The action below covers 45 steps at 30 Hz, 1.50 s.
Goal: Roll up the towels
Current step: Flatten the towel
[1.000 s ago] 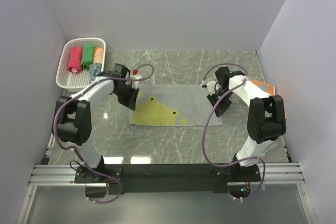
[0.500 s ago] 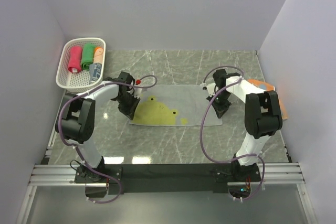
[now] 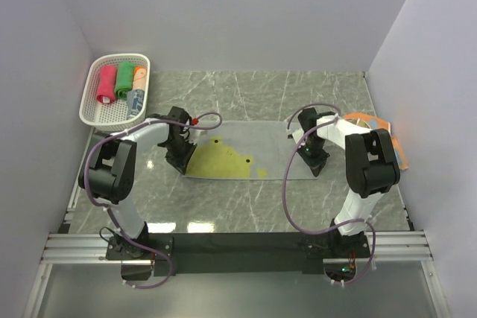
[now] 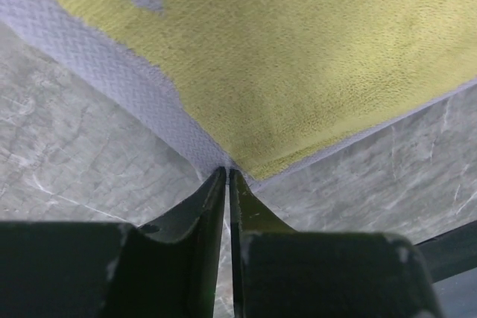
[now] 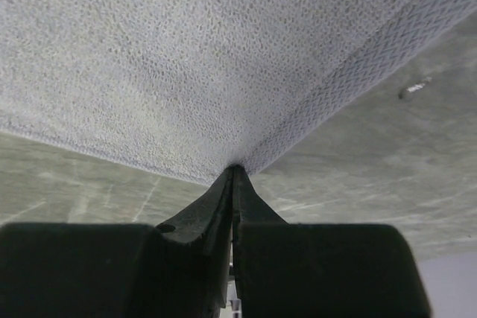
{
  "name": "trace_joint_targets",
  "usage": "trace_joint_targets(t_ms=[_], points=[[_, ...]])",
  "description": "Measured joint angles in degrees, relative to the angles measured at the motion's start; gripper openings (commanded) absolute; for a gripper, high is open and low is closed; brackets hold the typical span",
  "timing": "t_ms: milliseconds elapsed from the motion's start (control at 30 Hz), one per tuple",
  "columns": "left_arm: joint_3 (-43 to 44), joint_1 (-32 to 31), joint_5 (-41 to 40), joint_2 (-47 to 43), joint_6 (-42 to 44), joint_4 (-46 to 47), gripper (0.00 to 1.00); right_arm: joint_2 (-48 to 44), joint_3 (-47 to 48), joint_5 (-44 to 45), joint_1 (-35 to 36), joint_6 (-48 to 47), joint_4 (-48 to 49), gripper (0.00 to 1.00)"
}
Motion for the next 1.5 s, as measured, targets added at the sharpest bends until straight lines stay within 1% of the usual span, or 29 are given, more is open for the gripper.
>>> trace_joint_targets(t_ms=[100,200,300,333,433,467,500,533,600,633,667,733,800,867,933,967,1033,1100,1200,1300,1500], points=[[-0.39,0.39,-0.33,-0.07,-0.26,0.55,0.13,0.00,-0.48,2.14,0.02,-0.04,0.22,0.04],[-0.83,1.44,0.20,-0.31,-0.76,0.85,0.13,-0.09,-0.63,2.71,-0.26,-0.07,0.13,0.06],[-0.92,2.40,1.20,-0.33,-1.07,0.81,0.14,-0.22,-0.46,2.19,-0.24,-0.11,-0.31,0.10],[-0.90,2.51,1.29,-0.31,-1.05,0.74,0.14,-0.22,-0.31,1.81,0.11,-0.11,-0.50,0.13],[-0.37,2.75,1.68,-0.17,-0.83,0.02,0.20,-0.22,0.81,0.20,1.38,-0.15,-1.40,0.21],[0.13,2.89,1.64,0.00,-0.55,-0.59,0.26,-0.22,1.90,-0.83,2.03,-0.24,-2.23,0.23],[0.70,3.04,1.75,0.24,-0.11,-1.01,0.29,-0.22,3.19,-2.10,2.36,-0.26,-2.80,0.26],[1.57,3.28,2.14,0.48,0.44,-1.60,0.37,-0.24,4.81,-3.39,2.69,-0.26,-3.48,0.35],[4.26,3.65,3.15,0.66,1.46,-3.43,0.45,-0.52,8.00,-5.81,2.62,-0.17,-4.02,0.43],[6.47,3.89,3.89,0.66,1.84,-4.81,0.62,-0.87,9.86,-7.17,2.14,-0.20,-4.35,0.53],[8.44,4.04,4.28,0.68,2.32,-5.31,0.66,-1.11,11.89,-8.31,1.42,-0.04,-4.98,0.54],[14.53,4.70,5.57,1.09,2.69,-6.54,0.72,-1.38,17.35,-10.75,-1.01,-0.09,-5.66,0.55],[21.42,5.64,7.08,2.54,2.91,-7.02,0.72,-1.03,22.29,-11.91,-3.41,0.17,-5.68,0.55],[27.65,7.04,7.63,4.81,2.93,-6.71,0.68,0.50,28.13,-12.28,-5.46,0.61,-5.75,0.50],[32.65,8.63,7.63,7.63,2.78,-5.62,0.63,3.45,34.03,-12.41,-7.21,1.31,-5.35,0.48],[34.75,9.42,7.56,9.22,2.49,-5.55,0.57,5.44,36.72,-12.39,-7.85,1.60,-5.35,0.47],[38.18,10.75,7.45,12.59,1.53,-4.44,0.50,9.51,41.00,-12.39,-8.66,2.40,-4.92,0.45],[41.62,12.11,7.17,16.74,0.33,-4.04,0.48,13.53,44.28,-12.41,-9.01,3.08,-5.01,0.42],[43.69,13.03,6.75,20.96,-1.11,-2.97,0.46,19.37,47.87,-12.63,-9.07,4.09,-5.09,0.38],[43.93,13.18,6.32,22.80,-1.99,-2.56,0.45,23.65,49.68,-12.92,-9.07,4.94,-5.03,0.37],[44.92,13.18,6.05,23.45,-3.04,-1.92,0.44,26.18,49.09,-12.39,-8.76,5.79,-4.09,0.34]])
